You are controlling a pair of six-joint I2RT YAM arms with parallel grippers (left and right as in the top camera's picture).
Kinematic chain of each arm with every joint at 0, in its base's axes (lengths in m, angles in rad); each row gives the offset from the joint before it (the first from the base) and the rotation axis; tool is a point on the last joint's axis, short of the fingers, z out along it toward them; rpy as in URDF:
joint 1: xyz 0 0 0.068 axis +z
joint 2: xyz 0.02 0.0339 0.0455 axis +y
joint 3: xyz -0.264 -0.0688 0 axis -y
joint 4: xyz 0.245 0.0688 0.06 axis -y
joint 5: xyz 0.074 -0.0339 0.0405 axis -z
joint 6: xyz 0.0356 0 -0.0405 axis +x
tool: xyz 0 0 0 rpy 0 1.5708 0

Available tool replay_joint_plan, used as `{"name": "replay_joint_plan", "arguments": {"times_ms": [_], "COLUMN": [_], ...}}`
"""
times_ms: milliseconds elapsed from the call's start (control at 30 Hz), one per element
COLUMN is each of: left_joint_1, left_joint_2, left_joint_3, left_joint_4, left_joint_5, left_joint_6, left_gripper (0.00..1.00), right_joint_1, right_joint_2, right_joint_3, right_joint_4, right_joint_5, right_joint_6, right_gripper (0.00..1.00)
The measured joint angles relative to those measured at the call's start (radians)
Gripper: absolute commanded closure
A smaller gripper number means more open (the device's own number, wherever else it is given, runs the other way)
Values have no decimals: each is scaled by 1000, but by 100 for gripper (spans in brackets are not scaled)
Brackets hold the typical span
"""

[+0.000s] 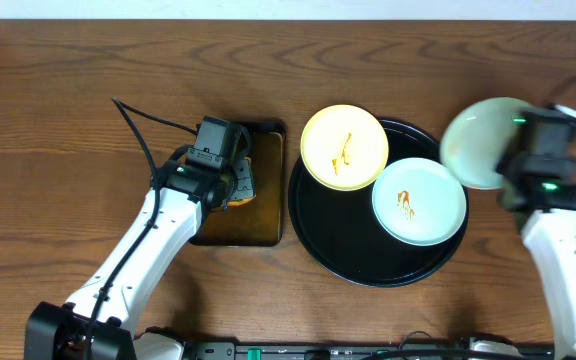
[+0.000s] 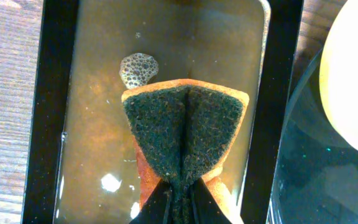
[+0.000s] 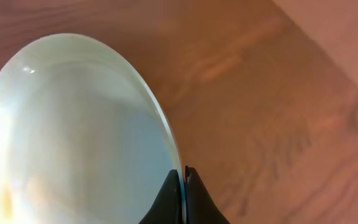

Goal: Clean dirty plates on tray and stack at the side
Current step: 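Lift the scrubbed pale green plate with the right gripper, place it right, then grasp the edge of the other pale green plate with the right gripper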

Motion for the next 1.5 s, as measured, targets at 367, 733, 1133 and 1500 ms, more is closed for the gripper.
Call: {"name": "replay_joint_plan", "arguments": {"times_ms": [367, 733, 1133, 1500], "left_joint_1": [0, 0, 0, 0], "left_joint_2": [0, 0, 0, 0], "left_joint_3": [0, 0, 0, 0], "left_joint_4": [0, -1, -3, -5], "left_joint_5": [0, 0, 0, 0], "left_joint_6": [0, 0, 0, 0], "left_gripper": [92, 92, 92, 92], "right_joint_1": [-329, -351, -219, -69], "right_joint_2": [154, 208, 120, 122], "right_joint_3": [1, 1, 7, -171], "right_joint_4": [33, 51, -465, -495], "right_joint_5": [-239, -417, -877, -910], "right_joint_6": [56, 50, -134, -122], "right_gripper": [99, 60, 59, 55]}}
